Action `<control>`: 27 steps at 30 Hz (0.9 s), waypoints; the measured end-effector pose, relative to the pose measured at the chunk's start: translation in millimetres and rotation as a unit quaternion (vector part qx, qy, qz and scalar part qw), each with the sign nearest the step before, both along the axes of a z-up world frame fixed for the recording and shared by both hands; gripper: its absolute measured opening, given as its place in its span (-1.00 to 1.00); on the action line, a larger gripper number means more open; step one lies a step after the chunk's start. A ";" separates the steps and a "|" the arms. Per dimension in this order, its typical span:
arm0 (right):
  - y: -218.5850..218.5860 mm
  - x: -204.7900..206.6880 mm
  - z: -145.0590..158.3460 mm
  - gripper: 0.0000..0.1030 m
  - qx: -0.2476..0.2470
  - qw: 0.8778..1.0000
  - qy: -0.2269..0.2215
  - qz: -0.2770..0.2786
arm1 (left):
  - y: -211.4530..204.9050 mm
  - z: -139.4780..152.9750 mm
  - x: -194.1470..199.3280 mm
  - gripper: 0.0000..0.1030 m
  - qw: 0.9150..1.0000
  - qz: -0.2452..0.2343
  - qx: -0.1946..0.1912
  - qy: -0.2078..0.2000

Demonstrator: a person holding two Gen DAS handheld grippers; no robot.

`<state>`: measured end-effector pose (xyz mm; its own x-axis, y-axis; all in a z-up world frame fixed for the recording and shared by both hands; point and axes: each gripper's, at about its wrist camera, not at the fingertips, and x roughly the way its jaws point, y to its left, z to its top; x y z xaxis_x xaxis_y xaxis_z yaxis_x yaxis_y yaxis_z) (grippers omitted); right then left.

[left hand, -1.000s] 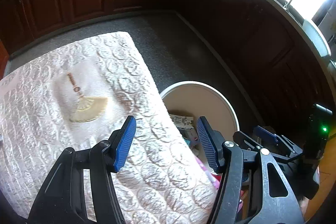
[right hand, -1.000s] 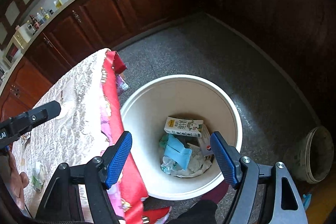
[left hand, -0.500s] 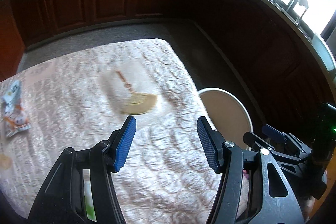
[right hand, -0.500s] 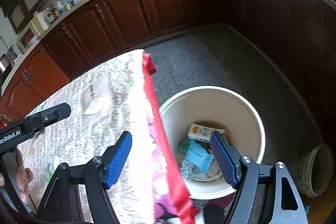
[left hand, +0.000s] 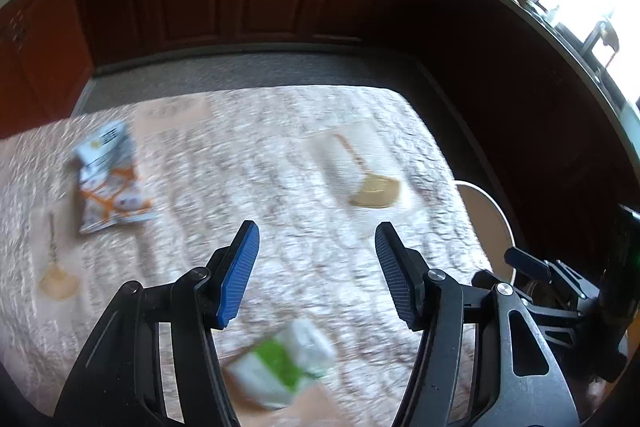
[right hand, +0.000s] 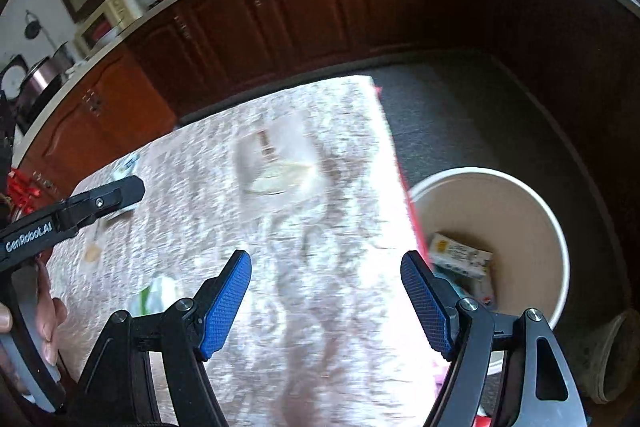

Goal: Collect trash
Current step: 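Move both open tools back over the remaining trash on the table, then grasp the white snack bag with the left tool while the right tool grasps the green-white wrapper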

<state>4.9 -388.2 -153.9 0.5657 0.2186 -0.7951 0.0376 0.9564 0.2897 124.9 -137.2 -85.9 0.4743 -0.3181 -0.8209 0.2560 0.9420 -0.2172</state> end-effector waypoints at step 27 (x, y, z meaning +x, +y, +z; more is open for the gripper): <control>153.2 20.1 -62.7 0.60 0.072 0.974 0.089 0.196 | 190.3 -80.7 89.4 0.23 0.972 0.202 -0.044 0.111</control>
